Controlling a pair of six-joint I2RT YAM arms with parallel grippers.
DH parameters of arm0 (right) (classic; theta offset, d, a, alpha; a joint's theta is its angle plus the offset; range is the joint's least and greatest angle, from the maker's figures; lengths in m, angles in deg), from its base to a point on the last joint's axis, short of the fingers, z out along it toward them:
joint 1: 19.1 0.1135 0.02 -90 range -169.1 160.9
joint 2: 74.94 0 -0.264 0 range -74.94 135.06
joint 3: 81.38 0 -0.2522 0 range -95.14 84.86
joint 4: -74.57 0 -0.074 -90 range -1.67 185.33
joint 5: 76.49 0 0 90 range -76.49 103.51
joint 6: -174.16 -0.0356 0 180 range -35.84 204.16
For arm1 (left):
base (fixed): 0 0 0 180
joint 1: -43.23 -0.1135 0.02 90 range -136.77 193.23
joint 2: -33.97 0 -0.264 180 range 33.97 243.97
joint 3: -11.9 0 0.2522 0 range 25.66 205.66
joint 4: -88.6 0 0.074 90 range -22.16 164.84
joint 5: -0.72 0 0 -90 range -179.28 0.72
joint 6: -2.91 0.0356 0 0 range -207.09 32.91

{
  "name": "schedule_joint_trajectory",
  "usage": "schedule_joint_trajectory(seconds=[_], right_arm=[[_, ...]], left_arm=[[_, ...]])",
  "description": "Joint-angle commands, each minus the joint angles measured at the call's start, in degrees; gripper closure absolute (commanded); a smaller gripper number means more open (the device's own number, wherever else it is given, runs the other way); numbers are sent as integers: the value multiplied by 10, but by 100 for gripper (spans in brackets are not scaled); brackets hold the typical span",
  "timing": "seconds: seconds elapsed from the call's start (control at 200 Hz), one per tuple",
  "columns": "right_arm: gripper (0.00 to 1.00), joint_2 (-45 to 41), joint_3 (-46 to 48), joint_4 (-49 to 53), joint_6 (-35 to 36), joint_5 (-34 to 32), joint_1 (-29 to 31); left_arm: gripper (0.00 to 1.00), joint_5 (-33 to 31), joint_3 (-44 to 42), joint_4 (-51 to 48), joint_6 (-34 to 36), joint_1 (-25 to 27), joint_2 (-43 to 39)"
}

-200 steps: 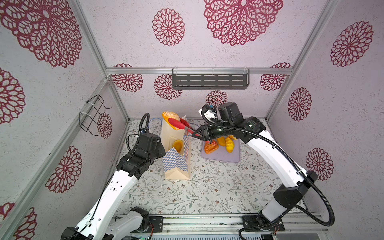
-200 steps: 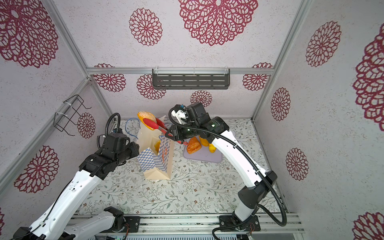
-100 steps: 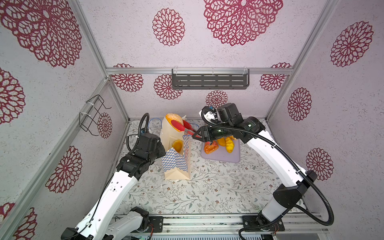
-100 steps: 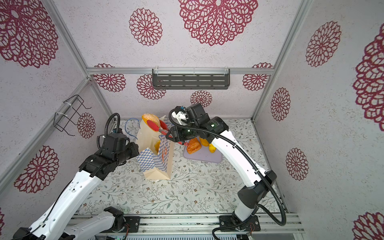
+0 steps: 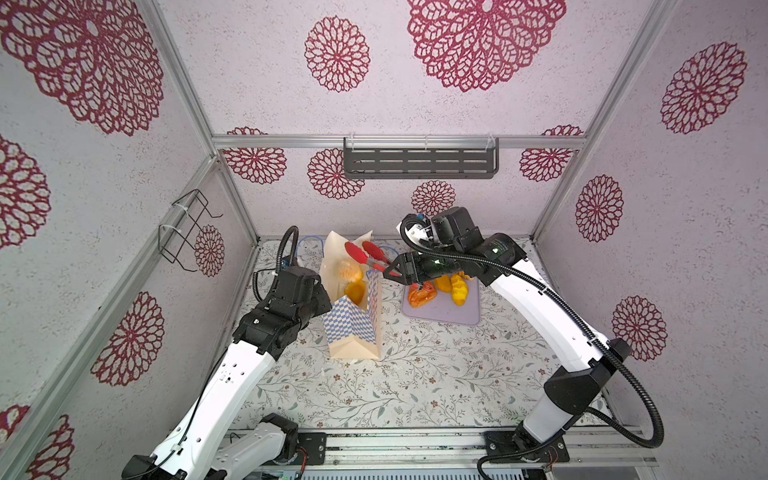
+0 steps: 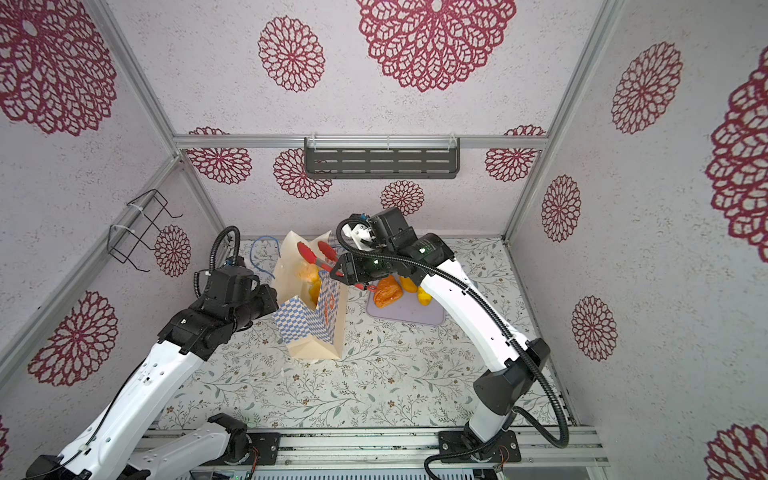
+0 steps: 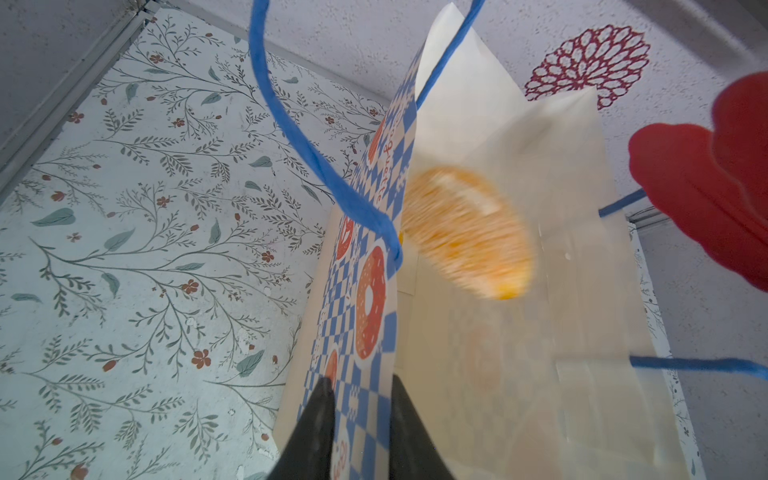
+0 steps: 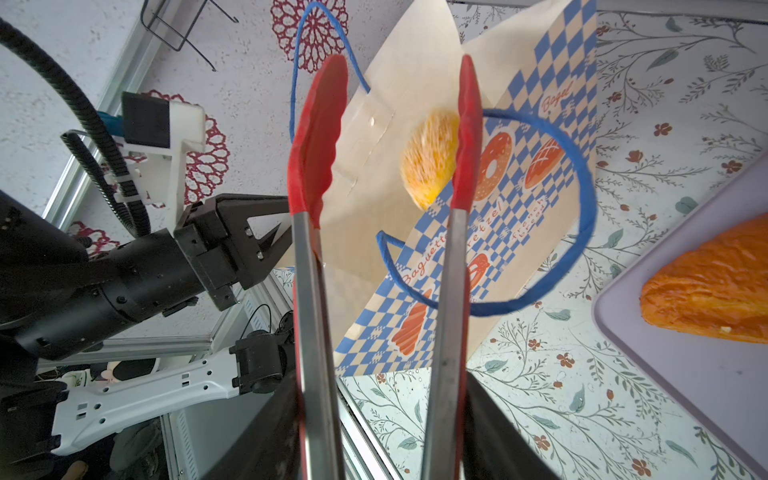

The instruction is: Place the fake bread into the paper bag

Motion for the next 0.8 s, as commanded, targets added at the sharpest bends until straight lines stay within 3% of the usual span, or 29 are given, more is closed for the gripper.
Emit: schedule_joint_trajectory(seconds=[0.0,0.3,0.515,0.796], right_arm=[[41,-5,-18,-28,12,13,3],[43,-17,-31,-40,12,-1,2],[44,-54,-32,-42,24,-52,-8],[46,-126,20,-36,28,-84,-95]], left_arm=[[76,-3,1,9,-2,-4,-3],[73,-4,3,6,-2,-3,-4],[68,-5,5,2,-1,-4,-5],[60,-4,13,-2,4,-4,-4]])
